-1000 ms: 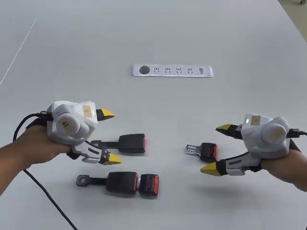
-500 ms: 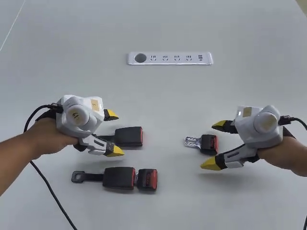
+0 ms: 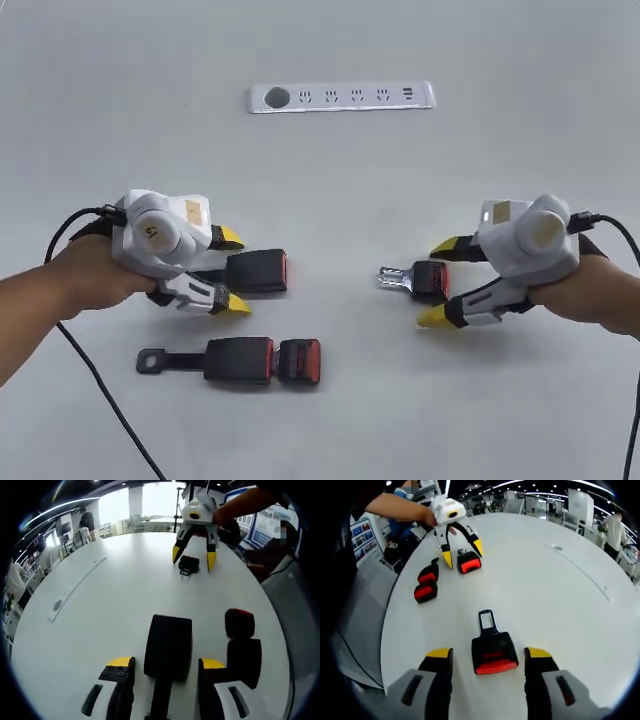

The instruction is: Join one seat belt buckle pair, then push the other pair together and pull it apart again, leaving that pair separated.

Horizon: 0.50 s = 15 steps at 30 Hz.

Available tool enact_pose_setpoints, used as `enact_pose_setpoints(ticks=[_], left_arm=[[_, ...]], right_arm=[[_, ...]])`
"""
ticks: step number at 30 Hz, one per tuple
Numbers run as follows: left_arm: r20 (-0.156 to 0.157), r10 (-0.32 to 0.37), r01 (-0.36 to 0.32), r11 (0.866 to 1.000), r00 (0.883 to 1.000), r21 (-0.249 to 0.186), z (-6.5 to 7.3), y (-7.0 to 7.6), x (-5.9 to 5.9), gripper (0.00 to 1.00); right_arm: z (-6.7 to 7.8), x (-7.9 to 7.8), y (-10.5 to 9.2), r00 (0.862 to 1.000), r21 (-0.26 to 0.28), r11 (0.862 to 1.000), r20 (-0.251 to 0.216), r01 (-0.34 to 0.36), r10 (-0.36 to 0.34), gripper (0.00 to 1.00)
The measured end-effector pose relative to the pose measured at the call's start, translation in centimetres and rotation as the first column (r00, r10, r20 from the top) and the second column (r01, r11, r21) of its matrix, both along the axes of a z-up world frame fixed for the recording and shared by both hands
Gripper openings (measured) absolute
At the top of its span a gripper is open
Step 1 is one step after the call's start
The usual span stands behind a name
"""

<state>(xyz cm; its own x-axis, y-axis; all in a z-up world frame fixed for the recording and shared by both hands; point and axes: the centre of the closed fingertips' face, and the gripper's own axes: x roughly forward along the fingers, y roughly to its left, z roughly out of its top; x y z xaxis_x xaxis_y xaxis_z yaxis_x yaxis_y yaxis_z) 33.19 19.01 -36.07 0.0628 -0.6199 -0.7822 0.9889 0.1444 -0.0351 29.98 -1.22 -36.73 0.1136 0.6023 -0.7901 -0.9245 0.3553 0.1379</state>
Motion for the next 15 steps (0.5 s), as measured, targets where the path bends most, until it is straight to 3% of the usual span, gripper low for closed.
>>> enact_pose_setpoints(ticks=[4,6,8,9,15], left_arm=[[0.012,-0.017,0.017,1.000,1.000,-0.001,0.0,0.0,0.2,0.43],[0.015,-0.034,0.034,0.999,0.999,0.000,-0.1,-0.1,0.0,0.41],[0.005,-0.099,0.098,0.995,0.995,0.007,-0.2,-0.2,-0.8,0.36],[0.014,-0.082,0.082,0.997,0.997,0.009,-0.4,-0.4,-0.6,0.35],[0.024,-0.128,0.127,0.992,0.992,0.018,-0.6,-0.5,-0.8,0.34]], right_arm=[[0.0,-0.3,0.0,0.998,-0.046,0.997,0.033,-0.055,0.057,0.48],[0.0,-0.4,0.1,0.998,-0.042,0.998,0.028,-0.047,0.048,0.46],[0.0,-0.2,-0.1,0.998,-0.055,0.997,0.036,-0.045,0.047,0.41],[0.0,-0.1,-0.1,0.998,-0.061,0.997,0.040,-0.045,0.048,0.38],[0.0,-0.1,-0.1,0.994,-0.108,0.990,0.045,-0.091,0.097,0.36]])
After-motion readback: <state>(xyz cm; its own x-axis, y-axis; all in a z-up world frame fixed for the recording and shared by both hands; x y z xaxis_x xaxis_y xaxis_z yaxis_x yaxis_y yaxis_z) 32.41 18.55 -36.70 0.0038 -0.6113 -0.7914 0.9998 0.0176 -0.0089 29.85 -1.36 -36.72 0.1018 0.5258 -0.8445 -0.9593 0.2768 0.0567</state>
